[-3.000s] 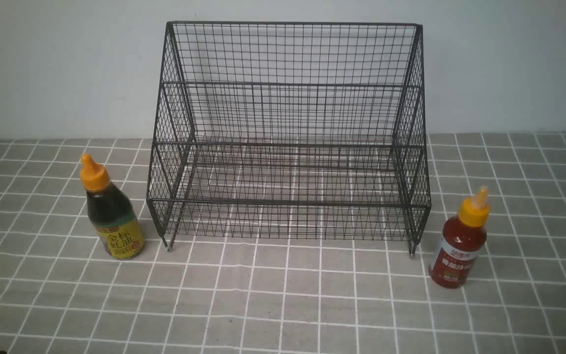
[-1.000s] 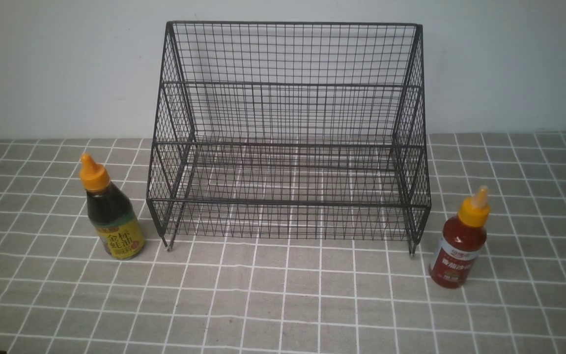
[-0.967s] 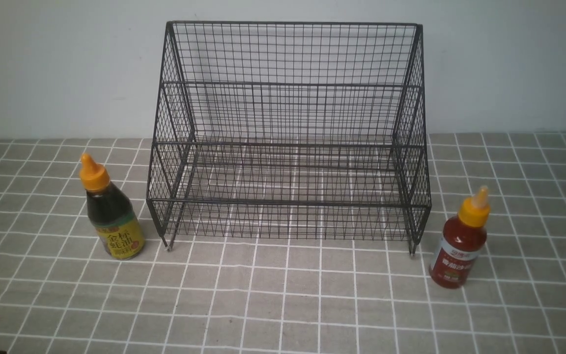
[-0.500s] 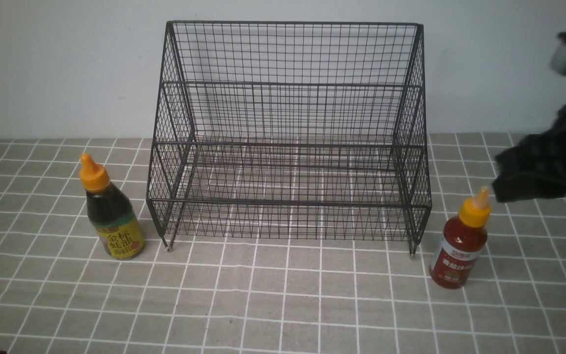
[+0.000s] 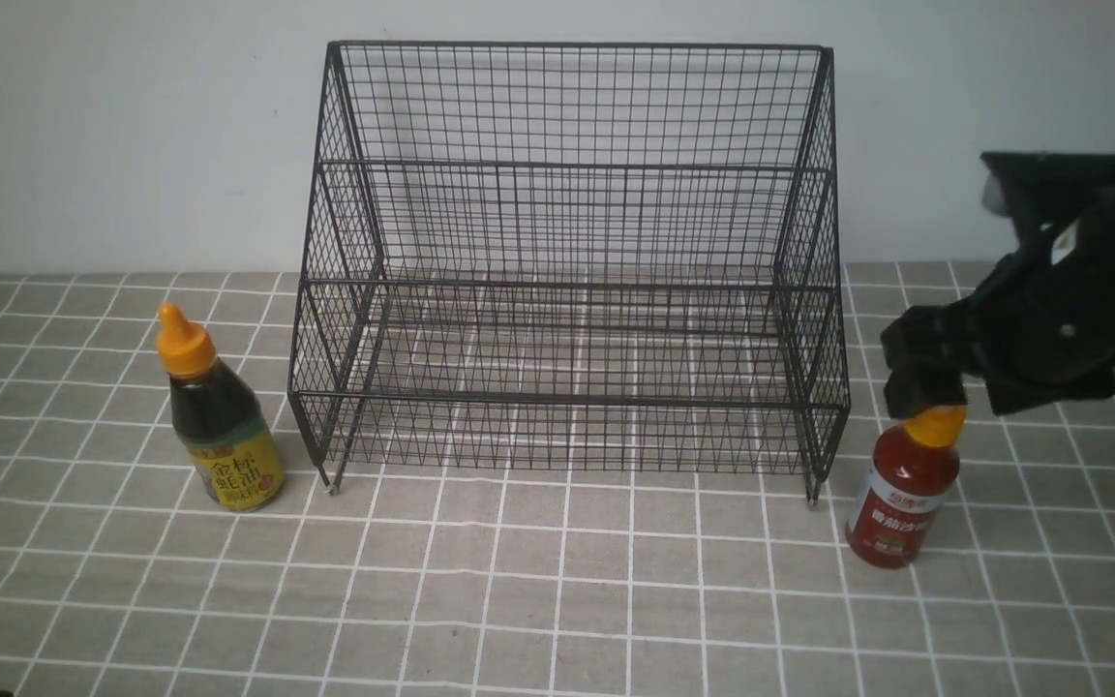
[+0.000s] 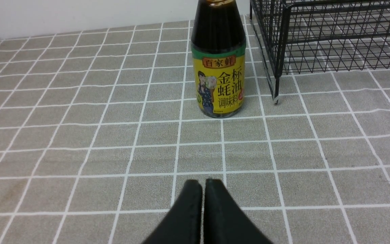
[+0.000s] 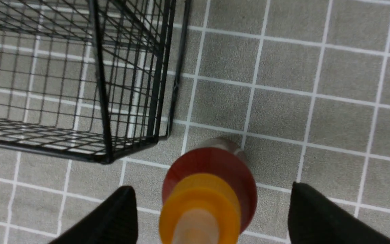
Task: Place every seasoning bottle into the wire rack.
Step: Use the right arm to grab the condiment bottle closest to it, then use the right arm to put the condiment bottle back on the shelf
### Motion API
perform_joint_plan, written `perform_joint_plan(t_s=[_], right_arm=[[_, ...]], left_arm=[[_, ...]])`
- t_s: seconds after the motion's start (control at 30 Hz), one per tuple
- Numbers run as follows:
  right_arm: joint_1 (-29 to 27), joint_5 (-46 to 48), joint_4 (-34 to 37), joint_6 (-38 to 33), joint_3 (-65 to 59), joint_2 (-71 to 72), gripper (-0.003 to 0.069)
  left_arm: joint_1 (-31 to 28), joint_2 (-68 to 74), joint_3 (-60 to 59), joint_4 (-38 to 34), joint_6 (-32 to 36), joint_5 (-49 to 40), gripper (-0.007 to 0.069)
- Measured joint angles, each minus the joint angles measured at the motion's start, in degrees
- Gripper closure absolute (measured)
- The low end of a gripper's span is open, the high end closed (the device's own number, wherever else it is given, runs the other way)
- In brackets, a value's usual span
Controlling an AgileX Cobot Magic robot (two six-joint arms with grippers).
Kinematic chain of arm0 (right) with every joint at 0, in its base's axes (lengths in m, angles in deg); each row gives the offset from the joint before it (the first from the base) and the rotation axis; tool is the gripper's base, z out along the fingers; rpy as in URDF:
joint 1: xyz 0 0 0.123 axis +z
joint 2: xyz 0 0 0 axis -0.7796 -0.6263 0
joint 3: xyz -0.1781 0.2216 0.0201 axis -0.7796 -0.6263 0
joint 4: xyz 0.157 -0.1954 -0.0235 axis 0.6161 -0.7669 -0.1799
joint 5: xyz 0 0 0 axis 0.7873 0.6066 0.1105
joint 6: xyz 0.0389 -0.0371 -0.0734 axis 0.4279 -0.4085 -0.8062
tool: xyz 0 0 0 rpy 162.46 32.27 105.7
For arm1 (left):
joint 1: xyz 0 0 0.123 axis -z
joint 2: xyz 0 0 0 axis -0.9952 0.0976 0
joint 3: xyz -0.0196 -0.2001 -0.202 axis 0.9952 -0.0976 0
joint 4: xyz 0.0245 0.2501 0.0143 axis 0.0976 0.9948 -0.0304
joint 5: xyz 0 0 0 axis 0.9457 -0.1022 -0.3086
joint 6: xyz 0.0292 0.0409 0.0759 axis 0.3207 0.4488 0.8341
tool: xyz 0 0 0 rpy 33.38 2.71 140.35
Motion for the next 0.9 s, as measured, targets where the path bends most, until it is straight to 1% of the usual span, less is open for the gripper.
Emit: perform_joint_plan(t_s=[0.1, 0.13, 0.2, 0.33, 0.37, 0.47, 0.57, 0.67, 0.73, 0.9], right_arm=[[0.0, 0.0, 0.0, -0.29, 0.04, -1.35, 0.0191], [0.0, 0.2, 0.0, -0.34, 0.04, -1.64, 0.0241], [0.0, 0.45, 0.14, -1.03, 0.22, -1.84, 0.0372], [0.0, 3.05, -0.21, -2.67, 1.52, -1.58, 0.0362], [0.0, 5.88, -0.26, -3.14, 3.48, -0.57, 0.0362], [0.0, 9.12, -0.26, -3.28, 6.7, 1.65, 0.0362], [0.6, 12.56, -0.56, -3.38, 12.95, 6.08, 0.0362], [1.85, 13.47, -0.56, -3.38, 17.03, 8.33, 0.0362], [4.2, 14.05, -0.06, -3.44, 21.72, 9.36, 0.0362], [8.16, 13.88, 1.17, -3.49, 25.51, 7.87, 0.0362]], left_arm=[[0.0, 0.0, 0.0, 0.0, 0.0, 0.0, 0.0631], [0.0, 0.0, 0.0, 0.0, 0.0, 0.0, 0.0631], [0.0, 0.0, 0.0, 0.0, 0.0, 0.0, 0.0631], [0.0, 0.0, 0.0, 0.0, 0.0, 0.0, 0.0631], [0.0, 0.0, 0.0, 0.0, 0.0, 0.0, 0.0631], [0.0, 0.0, 0.0, 0.0, 0.0, 0.0, 0.0631], [0.0, 0.0, 0.0, 0.0, 0.0, 0.0, 0.0631], [0.0, 0.0, 0.0, 0.0, 0.0, 0.0, 0.0631], [0.0, 0.0, 0.0, 0.0, 0.0, 0.0, 0.0631], [0.0, 0.0, 0.0, 0.0, 0.0, 0.0, 0.0631]])
